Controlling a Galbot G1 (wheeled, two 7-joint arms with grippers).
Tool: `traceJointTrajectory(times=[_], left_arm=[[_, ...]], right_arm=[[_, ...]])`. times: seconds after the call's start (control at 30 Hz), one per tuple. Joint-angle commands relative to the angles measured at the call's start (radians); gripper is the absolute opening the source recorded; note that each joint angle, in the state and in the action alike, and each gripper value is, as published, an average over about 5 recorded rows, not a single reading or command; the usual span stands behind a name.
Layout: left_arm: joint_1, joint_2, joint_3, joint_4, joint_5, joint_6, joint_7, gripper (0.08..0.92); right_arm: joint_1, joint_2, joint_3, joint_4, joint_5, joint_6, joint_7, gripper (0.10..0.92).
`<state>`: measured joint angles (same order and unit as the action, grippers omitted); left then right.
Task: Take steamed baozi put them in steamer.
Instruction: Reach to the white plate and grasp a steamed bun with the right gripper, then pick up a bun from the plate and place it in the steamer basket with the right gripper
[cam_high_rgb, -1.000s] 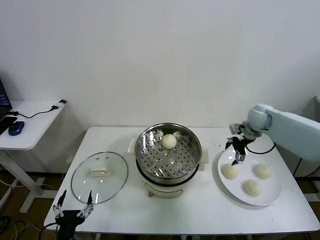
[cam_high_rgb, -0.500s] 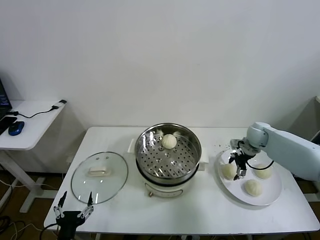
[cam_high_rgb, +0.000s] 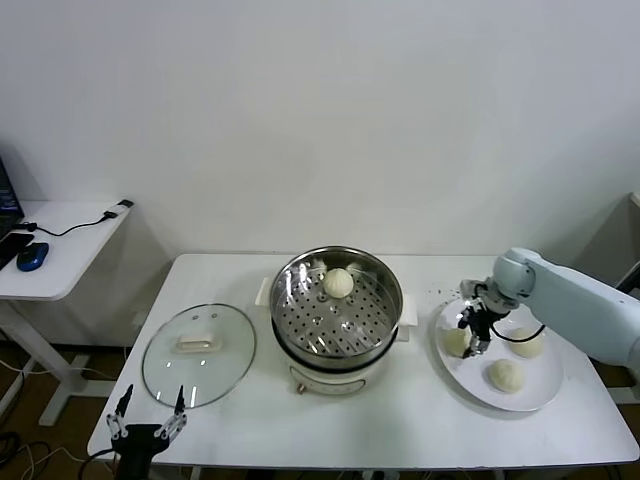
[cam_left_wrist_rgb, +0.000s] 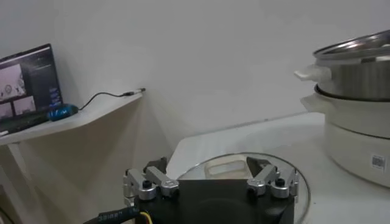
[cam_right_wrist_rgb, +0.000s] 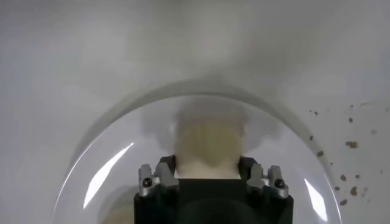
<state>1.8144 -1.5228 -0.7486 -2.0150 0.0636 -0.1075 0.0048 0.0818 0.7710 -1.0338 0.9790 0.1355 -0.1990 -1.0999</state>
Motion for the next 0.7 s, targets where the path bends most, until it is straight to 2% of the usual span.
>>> traceJointTrajectory(times=[0.03, 0.2, 0.37, 0.7], left_arm=[[0.004, 0.001, -0.001, 0.000, 0.000, -0.002, -0.001, 0.823], [0.012, 0.001, 0.001, -0.004, 0.000, -0.005, -0.001, 0.823], [0.018, 0.001, 0.005, -0.012, 0.000, -0.007, -0.002, 0.823], [0.037, -0.001, 0.021, -0.030, -0.006, -0.015, 0.007, 0.823]], right_arm=[[0.009, -0.006, 0.007, -0.004, 0.017, 0.001, -0.001, 0.615], [0.145, -0.020, -0.075, 0.020, 0.112, -0.005, 0.000, 0.599], [0.379, -0.001, -0.252, 0.039, 0.277, -0.013, -0.004, 0.586], [0.768, 0.172, -0.497, 0.133, 0.622, -0.061, 0.017, 0.581]])
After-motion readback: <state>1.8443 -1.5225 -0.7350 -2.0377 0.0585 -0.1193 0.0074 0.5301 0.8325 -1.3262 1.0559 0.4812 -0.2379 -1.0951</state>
